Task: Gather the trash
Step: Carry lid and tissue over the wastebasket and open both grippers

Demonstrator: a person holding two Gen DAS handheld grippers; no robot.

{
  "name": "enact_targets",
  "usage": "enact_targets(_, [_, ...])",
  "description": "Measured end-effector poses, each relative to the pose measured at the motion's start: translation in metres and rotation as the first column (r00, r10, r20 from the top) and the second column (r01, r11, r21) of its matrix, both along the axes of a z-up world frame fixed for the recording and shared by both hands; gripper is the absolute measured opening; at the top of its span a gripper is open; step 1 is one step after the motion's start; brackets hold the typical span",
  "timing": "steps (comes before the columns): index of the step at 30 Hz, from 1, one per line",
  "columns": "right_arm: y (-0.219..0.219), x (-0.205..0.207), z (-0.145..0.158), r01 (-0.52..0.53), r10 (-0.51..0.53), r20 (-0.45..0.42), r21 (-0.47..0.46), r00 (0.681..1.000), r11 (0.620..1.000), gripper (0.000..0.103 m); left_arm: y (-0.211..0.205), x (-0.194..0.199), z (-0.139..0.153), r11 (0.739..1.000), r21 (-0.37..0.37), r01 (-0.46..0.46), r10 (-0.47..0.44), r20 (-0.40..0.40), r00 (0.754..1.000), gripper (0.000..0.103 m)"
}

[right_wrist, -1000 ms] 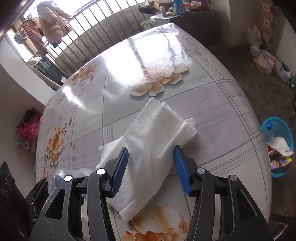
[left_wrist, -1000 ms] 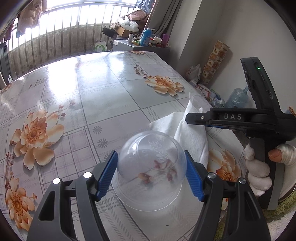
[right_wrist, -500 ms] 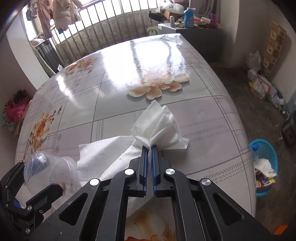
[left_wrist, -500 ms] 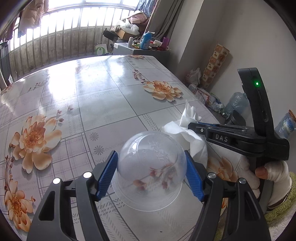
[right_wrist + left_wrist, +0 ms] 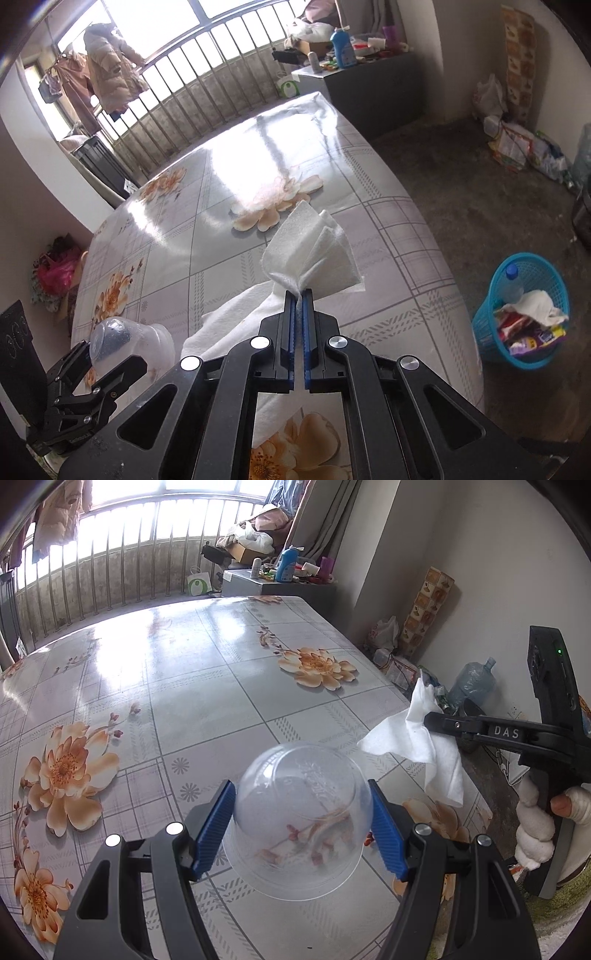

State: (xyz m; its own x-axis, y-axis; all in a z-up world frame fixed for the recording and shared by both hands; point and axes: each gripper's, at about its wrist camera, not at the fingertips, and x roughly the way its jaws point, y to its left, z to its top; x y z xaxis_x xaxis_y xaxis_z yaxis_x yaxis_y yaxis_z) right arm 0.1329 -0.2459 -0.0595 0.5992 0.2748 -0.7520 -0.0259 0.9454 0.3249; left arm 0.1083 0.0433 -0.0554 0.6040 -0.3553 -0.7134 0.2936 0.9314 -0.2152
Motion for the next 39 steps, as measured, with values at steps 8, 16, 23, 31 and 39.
enact_targets(8, [-0.015,-0.009,0.011,0.043,-0.044,0.043,0.02,0.998,0.999,0.002,-0.015,0.0,0.007,0.999,0.051,0.018,-0.02,0.028,0.999,0.069])
enact_targets(16, [-0.029,-0.018,0.015,0.073,-0.076,0.079,0.04,0.994,0.997,0.002,-0.03,-0.003,0.014,0.993,0.107,0.039,-0.046,0.069,0.997,0.069])
enact_targets(23, [-0.048,-0.03,0.019,0.102,-0.108,0.104,0.057,0.989,0.993,0.002,-0.042,-0.009,0.021,0.987,0.148,0.059,-0.075,0.104,0.992,0.069])
enact_targets(31, [-0.069,-0.042,0.027,0.139,-0.148,0.134,0.075,0.98,0.987,0.002,-0.057,-0.016,0.031,0.981,0.176,0.076,-0.102,0.143,0.984,0.069])
enact_targets(39, [-0.116,-0.064,0.047,0.267,-0.279,0.19,0.083,0.941,0.96,0.002,-0.091,-0.02,0.062,0.972,0.129,0.199,-0.222,0.202,0.954,0.069])
